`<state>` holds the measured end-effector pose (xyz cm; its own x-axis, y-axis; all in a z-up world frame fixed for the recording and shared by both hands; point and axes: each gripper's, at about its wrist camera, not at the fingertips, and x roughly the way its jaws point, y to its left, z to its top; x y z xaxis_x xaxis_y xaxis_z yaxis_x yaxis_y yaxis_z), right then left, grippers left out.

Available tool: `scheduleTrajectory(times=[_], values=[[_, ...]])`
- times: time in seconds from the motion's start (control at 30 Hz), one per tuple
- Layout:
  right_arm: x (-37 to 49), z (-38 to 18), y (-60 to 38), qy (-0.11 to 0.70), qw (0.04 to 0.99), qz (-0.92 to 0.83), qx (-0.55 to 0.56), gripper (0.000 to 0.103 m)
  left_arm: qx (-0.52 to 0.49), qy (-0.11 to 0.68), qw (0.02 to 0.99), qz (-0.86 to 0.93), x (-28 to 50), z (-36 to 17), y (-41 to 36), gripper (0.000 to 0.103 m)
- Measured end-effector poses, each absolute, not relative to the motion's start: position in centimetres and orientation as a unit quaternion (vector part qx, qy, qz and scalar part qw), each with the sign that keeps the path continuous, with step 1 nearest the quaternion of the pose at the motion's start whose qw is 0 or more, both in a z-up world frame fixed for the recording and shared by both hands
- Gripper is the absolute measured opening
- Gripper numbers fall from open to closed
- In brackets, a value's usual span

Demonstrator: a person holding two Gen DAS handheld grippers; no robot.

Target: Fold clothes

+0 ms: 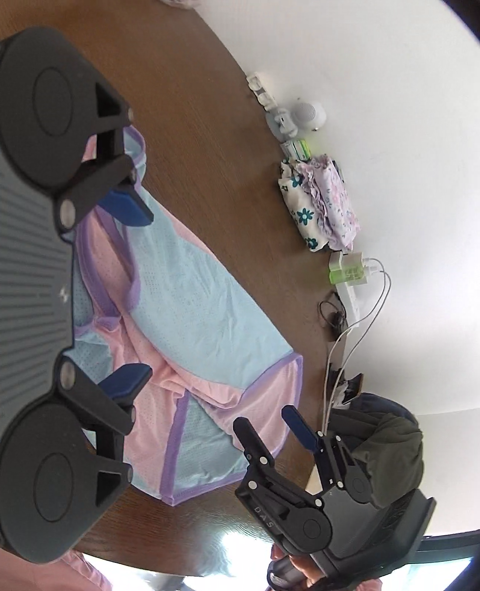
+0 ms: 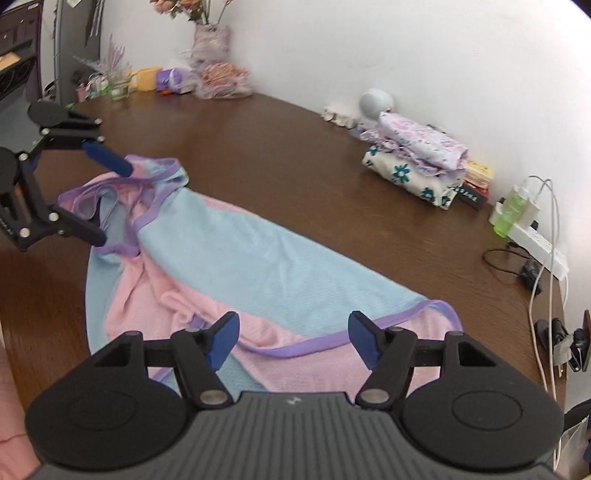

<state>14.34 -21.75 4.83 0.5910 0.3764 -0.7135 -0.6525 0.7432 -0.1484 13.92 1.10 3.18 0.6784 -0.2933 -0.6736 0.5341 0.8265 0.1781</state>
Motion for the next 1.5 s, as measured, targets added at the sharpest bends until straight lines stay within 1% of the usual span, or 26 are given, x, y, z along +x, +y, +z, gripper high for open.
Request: scheduleTrajectory(times=[0.1, 0.2, 0.23, 0.27, 0.3, 0.33, 0.37, 0.4, 0.43, 0.47, 0.5, 0.57, 0.73, 0.8, 0.9, 0.93, 1.0, 1.03, 1.07, 1.1, 1.13, 1.2, 1.23, 1.27, 1.33, 1.5], values=[[14.5, 4.0, -21.1, 0.351, 0.860, 0.306, -0.207, 0.060, 0.204, 0.339, 0.889, -0.229, 15.3, 1.8, -0.1, 0.075], [15.7, 3.3, -20.9, 0.358, 0.856, 0.314, -0.201, 0.059, 0.213, 0.347, 0.883, -0.232, 16.6, 1.0, -0.6, 0.068], [16.1, 3.0, -20.8, 0.361, 0.853, 0.318, -0.200, 0.058, 0.216, 0.348, 0.882, -0.232, 16.9, 0.9, -0.7, 0.062], [16.3, 2.8, -20.6, 0.364, 0.849, 0.325, -0.203, 0.054, 0.217, 0.350, 0.882, -0.231, 17.1, 0.8, -0.8, 0.053], [16.5, 2.5, -20.4, 0.367, 0.844, 0.332, -0.206, 0.049, 0.214, 0.354, 0.881, -0.231, 17.5, 0.7, -0.7, 0.049], [16.6, 2.4, -20.2, 0.370, 0.840, 0.338, -0.208, 0.044, 0.210, 0.357, 0.879, -0.237, 17.7, 0.7, -0.7, 0.037], [16.8, 2.4, -20.0, 0.373, 0.835, 0.346, -0.209, 0.036, 0.207, 0.360, 0.876, -0.244, 17.9, 0.7, -0.6, 0.016], [17.0, 2.3, -19.9, 0.377, 0.831, 0.353, -0.209, 0.022, 0.205, 0.362, 0.874, -0.250, 18.0, 0.7, -0.5, 0.005], [17.3, 2.3, -19.7, 0.380, 0.828, 0.356, -0.210, 0.015, 0.204, 0.362, 0.874, -0.253, 18.2, 0.9, -0.4, 0.003], [17.6, 2.4, -19.6, 0.381, 0.827, 0.355, -0.213, 0.005, 0.204, 0.356, 0.876, -0.253, 18.4, 1.1, -0.4, 0.002], [17.9, 2.4, -19.5, 0.382, 0.826, 0.355, -0.215, 0.003, 0.207, 0.353, 0.878, -0.249, 18.7, 1.4, -0.3, 0.002], [18.8, 2.8, -19.3, 0.379, 0.831, 0.346, -0.214, 0.001, 0.211, 0.343, 0.884, -0.237, 19.8, 2.2, -0.1, 0.002], [23.1, 5.2, -19.6, 0.343, 0.874, 0.297, -0.174, 0.001, 0.221, 0.320, 0.901, -0.191, 24.8, 4.2, 0.4, 0.002], [25.0, 5.4, -19.5, 0.341, 0.884, 0.278, -0.159, 0.001, 0.218, 0.314, 0.908, -0.169, 27.1, 4.7, 0.5, 0.002], [27.5, 4.9, -19.3, 0.345, 0.892, 0.257, -0.138, 0.001, 0.209, 0.318, 0.914, -0.143, 30.0, 4.2, 0.8, 0.002], [28.1, 4.5, -19.1, 0.349, 0.893, 0.253, -0.131, 0.001, 0.202, 0.326, 0.912, -0.144, 30.8, 3.8, 0.9, 0.006], [28.9, 3.7, -19.0, 0.356, 0.895, 0.246, -0.110, 0.003, 0.183, 0.351, 0.907, -0.145, 31.7, 3.1, 1.3, 0.019], [29.1, 3.4, -19.1, 0.359, 0.896, 0.243, -0.097, 0.005, 0.170, 0.365, 0.904, -0.143, 32.0, 2.7, 1.6, 0.043], [29.2, 3.3, -19.2, 0.360, 0.898, 0.240, -0.084, 0.008, 0.161, 0.367, 0.905, -0.141, 31.9, 2.7, 2.0, 0.060], [29.0, 3.4, -19.3, 0.359, 0.900, 0.238, -0.074, 0.014, 0.150, 0.361, 0.910, -0.140, 31.4, 2.9, 2.6, 0.064], [28.5, 3.6, -19.5, 0.356, 0.901, 0.239, -0.067, 0.018, 0.141, 0.357, 0.913, -0.138, 31.0, 3.3, 3.3, 0.067], [26.9, 4.4, -19.5, 0.347, 0.903, 0.247, -0.062, 0.042, 0.118, 0.348, 0.921, -0.126, 29.5, 4.5, 5.1, 0.074], [25.7, 4.8, -19.4, 0.341, 0.903, 0.253, -0.065, 0.046, 0.108, 0.341, 0.926, -0.118, 28.5, 5.2, 6.2, 0.080], [24.6, 5.2, -19.2, 0.336, 0.902, 0.261, -0.068, 0.048, 0.104, 0.335, 0.930, -0.110, 27.1, 5.7, 7.4, 0.082], [22.0, 5.9, -18.6, 0.332, 0.897, 0.285, -0.070, 0.048, 0.101, 0.328, 0.934, -0.099, 24.7, 6.6, 9.2, 0.082], [16.6, 6.0, -14.8, 0.332, 0.868, 0.358, -0.092, 0.048, 0.100, 0.348, 0.929, -0.083, 19.0, 5.8, 12.5, 0.082]])
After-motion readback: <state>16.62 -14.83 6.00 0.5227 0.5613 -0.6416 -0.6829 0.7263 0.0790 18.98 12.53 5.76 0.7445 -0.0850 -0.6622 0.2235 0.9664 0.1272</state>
